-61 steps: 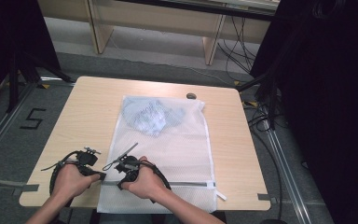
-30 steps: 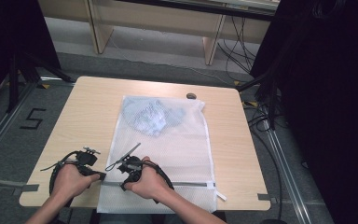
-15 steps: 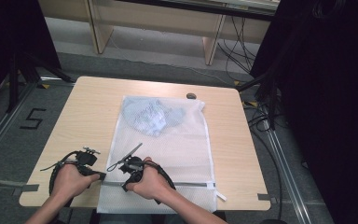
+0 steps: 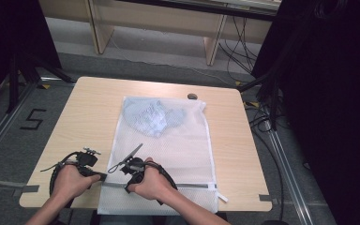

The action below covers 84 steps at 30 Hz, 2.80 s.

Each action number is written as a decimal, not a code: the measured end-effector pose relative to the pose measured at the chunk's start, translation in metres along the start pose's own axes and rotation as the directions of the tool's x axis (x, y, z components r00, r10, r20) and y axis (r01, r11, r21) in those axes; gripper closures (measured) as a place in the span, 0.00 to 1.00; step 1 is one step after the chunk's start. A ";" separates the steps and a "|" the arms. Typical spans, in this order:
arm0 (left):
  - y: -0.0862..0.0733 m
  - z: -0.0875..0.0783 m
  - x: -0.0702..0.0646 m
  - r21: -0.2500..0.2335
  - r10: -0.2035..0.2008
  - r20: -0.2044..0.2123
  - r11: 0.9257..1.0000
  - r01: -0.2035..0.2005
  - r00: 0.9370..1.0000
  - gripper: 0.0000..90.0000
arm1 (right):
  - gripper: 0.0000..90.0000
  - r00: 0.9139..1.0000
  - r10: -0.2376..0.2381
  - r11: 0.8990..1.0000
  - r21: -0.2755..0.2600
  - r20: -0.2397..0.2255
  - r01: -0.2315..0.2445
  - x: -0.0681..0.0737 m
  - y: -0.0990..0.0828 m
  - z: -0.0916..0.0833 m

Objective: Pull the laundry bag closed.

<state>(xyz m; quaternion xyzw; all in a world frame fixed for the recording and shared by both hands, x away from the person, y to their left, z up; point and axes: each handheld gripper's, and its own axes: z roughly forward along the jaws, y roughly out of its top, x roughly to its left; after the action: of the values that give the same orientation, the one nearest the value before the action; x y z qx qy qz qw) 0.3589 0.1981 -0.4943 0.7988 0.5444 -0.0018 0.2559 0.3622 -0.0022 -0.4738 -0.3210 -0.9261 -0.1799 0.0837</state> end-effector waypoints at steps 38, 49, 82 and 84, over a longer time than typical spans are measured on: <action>0.000 0.000 -0.001 0.003 -0.006 0.000 1.000 0.006 1.000 1.00 | 0.97 0.999 0.042 0.999 0.016 0.005 -0.042 -0.011 -0.013 -0.012; 0.000 -0.001 0.000 0.007 0.015 -0.001 1.000 -0.015 1.000 1.00 | 0.97 0.999 0.050 0.999 0.000 -0.012 -0.050 -0.014 -0.017 -0.015; 0.000 -0.001 0.000 0.005 0.012 -0.001 1.000 -0.012 1.000 1.00 | 0.97 0.999 0.054 0.998 0.013 0.010 -0.054 -0.016 -0.024 -0.024; 0.000 -0.001 0.000 0.005 0.010 -0.001 1.000 -0.010 1.000 1.00 | 0.97 0.998 0.061 0.998 0.010 0.011 -0.061 -0.016 -0.024 -0.025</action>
<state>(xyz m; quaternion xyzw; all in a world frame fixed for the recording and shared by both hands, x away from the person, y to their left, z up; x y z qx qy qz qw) 0.3589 0.1986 -0.4937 0.8021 0.5406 -0.0013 0.2536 0.3608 -0.0386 -0.4622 -0.3496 -0.9172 -0.1706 0.0861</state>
